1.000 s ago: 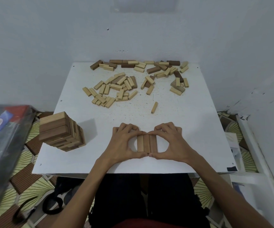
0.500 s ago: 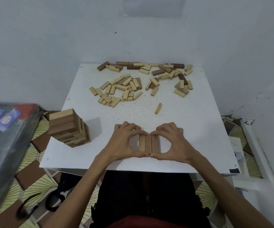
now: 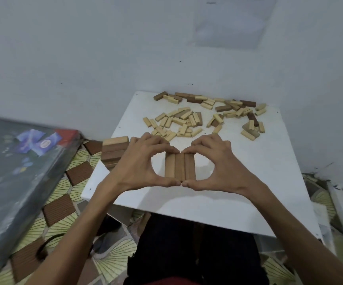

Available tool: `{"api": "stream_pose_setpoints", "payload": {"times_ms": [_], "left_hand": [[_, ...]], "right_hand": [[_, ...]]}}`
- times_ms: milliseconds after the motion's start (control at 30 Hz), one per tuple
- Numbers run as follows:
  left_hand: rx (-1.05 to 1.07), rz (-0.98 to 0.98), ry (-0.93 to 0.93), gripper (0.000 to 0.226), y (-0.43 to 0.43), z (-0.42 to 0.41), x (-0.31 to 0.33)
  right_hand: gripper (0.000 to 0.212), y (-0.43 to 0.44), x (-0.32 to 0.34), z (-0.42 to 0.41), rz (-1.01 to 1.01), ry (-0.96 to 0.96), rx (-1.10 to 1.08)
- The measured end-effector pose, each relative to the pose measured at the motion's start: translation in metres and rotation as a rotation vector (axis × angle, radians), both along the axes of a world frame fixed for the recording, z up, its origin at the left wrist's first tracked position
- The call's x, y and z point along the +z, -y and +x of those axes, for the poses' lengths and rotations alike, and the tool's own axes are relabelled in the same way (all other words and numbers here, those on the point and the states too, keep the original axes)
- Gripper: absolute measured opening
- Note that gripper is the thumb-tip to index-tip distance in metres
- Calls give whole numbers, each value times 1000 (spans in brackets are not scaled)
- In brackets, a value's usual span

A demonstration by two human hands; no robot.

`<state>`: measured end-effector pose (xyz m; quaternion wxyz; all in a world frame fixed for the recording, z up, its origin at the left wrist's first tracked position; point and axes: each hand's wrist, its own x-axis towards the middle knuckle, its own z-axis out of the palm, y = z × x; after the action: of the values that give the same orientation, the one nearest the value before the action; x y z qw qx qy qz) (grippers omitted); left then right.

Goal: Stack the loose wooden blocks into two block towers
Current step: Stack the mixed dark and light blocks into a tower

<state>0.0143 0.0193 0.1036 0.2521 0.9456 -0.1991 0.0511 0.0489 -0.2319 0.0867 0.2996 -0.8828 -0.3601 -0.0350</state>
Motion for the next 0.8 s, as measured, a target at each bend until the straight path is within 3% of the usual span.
{"api": "stream_pose_setpoints", "payload": {"times_ms": [367, 800], "left_hand": [[137, -34, 41, 73, -83, 0, 32], [199, -112, -64, 68, -158, 24, 10]], "right_hand": [[70, -93, 28, 38, 23, 67, 134], [70, -169, 21, 65, -52, -15, 180]]}}
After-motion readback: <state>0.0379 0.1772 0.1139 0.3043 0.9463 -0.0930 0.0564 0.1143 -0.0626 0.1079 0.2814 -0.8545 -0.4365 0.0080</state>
